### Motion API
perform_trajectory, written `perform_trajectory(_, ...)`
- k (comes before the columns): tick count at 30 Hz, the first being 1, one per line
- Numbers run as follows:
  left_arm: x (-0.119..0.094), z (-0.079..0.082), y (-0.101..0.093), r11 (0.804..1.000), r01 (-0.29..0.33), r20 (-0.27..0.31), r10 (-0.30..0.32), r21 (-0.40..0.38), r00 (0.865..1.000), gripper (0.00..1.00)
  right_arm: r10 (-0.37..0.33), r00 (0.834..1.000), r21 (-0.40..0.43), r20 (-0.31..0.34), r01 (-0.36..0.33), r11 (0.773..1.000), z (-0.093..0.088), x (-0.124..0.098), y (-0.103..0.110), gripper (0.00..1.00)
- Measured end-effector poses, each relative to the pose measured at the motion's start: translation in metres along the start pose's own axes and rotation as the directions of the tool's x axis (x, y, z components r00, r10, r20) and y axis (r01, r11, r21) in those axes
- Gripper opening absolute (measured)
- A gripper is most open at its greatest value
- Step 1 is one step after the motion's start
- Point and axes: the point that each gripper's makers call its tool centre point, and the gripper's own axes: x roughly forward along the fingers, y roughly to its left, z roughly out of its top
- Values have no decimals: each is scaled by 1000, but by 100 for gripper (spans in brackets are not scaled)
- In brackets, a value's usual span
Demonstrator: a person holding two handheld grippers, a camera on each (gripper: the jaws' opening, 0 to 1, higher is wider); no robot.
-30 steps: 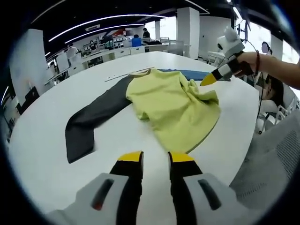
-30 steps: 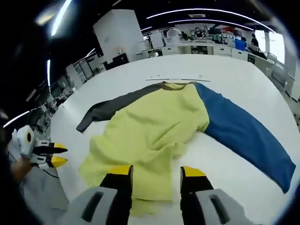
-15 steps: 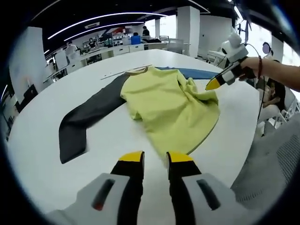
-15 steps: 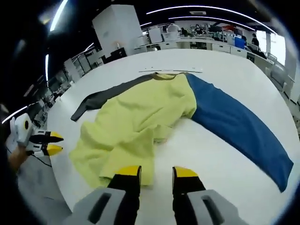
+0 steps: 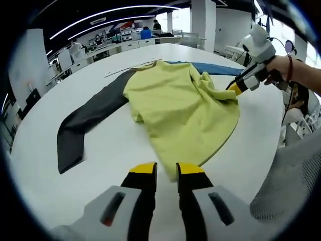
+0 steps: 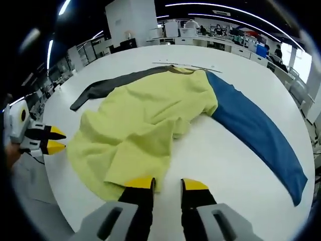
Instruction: Fold the garment on the visible template until the final outline fits inside the template.
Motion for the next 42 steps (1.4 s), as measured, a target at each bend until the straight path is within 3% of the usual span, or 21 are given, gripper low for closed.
perform_trajectory(8,8,-6,-6,1000,-12,-22,12,5,1000,12,-23,1000,-8,13,23,1000,-2,-3,5,12)
perform_trajectory(20,8,-10,-6,999,-28,-38,27,-33,999,10,10,999,94,32,-13,995,-4,0,11,3)
perform_trajectory(30,9,-11,-5,997,-17,-59,12,-81,998,7,67,996,224,58,-79,971,-3,-2,8,0)
perform_trajectory(33,10,-11,-6,996,-2,-59,-3,-90,998,1,61,996,214,65,-73,974,-4,-7,4,0)
perform_trajectory(36,10,-11,-5,994,6,-61,-13,-108,998,1,75,992,196,102,-94,976,1,-12,4,0)
perform_trajectory(42,4,-11,3,992,-4,-48,-2,-125,999,0,59,991,189,117,-80,979,-1,-23,-7,0)
